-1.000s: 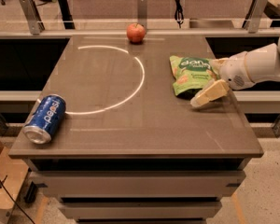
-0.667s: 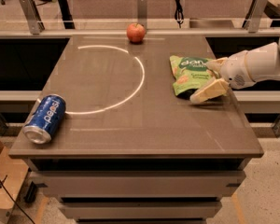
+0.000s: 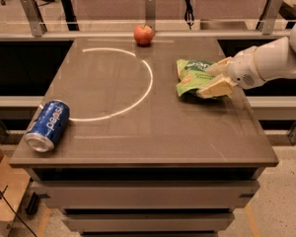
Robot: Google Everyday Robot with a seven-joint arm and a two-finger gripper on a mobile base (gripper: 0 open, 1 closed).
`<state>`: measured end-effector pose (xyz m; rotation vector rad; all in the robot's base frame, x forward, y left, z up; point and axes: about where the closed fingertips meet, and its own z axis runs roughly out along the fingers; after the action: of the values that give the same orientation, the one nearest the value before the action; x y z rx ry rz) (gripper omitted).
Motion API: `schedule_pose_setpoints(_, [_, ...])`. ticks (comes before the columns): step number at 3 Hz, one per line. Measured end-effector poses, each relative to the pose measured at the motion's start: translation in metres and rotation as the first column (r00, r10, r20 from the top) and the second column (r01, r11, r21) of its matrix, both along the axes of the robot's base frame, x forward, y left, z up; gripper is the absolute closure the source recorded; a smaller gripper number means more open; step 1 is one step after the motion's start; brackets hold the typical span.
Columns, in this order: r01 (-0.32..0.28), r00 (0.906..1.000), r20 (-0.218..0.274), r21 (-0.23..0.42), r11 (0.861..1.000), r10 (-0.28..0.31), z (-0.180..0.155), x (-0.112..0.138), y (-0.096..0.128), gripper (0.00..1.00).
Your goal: Move green rice chip bag near pepsi can
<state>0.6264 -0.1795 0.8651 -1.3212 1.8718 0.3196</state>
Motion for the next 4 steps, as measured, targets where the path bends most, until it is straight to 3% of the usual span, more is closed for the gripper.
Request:
schedule_pose_setpoints(1, [-0.043,0.999,0.015,-0.005,0.999,0.043,0.009,-0.004,0.02,0.87])
schedule_pose_setpoints(2, [-0.15,0.9875,0.044,-0.032,0.988,0.151,0.034,-0.015,0.064,1.0])
schedule_pose_setpoints(3, [-0.294,0.9526,0.069,-0.043,0.955,0.296,0.067,-0.041,0.119,1.0])
schedule_pose_setpoints(4, [-0.307,0.9486,0.065,-0.045,0.951,0.31,0.067,-0.044,0.123,1.0])
